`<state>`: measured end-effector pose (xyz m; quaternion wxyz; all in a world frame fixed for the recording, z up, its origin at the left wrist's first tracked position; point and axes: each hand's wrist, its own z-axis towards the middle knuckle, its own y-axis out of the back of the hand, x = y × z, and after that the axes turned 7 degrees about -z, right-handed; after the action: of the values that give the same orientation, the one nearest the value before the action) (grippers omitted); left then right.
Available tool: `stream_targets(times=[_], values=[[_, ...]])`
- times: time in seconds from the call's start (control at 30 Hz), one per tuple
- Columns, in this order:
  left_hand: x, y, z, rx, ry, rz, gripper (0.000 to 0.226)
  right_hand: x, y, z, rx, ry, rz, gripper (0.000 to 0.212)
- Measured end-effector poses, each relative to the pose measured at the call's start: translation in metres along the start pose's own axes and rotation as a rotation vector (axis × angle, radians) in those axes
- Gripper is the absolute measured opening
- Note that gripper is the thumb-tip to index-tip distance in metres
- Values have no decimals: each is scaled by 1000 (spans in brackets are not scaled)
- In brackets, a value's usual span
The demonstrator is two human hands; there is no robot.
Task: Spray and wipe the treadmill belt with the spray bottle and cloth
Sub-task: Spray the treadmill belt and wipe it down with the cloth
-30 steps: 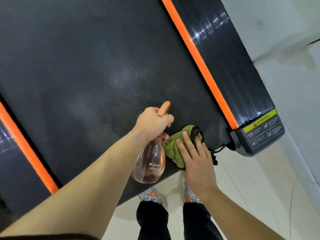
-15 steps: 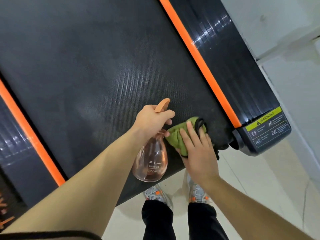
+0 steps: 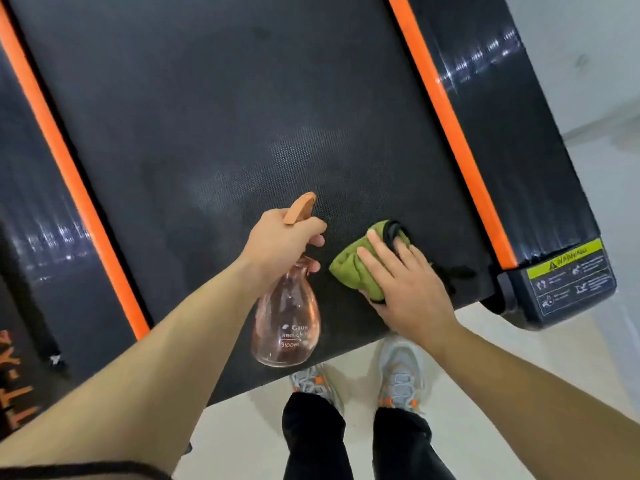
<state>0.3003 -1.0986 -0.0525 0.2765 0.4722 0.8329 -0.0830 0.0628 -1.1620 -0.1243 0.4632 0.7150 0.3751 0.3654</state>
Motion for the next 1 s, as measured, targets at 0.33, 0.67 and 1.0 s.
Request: stream_targets(times=[0.33,0.67,1.0], values=[[46,30,-39,-89,56,-99,9,29,9,31,-20,-64,-95,77],[81,28,-49,-21,61,-54,22,40,-19,-45,28,-67,-64,73],[90,48,-55,-101,67,-91,18,89,-21,-24,55,-284,33,68]])
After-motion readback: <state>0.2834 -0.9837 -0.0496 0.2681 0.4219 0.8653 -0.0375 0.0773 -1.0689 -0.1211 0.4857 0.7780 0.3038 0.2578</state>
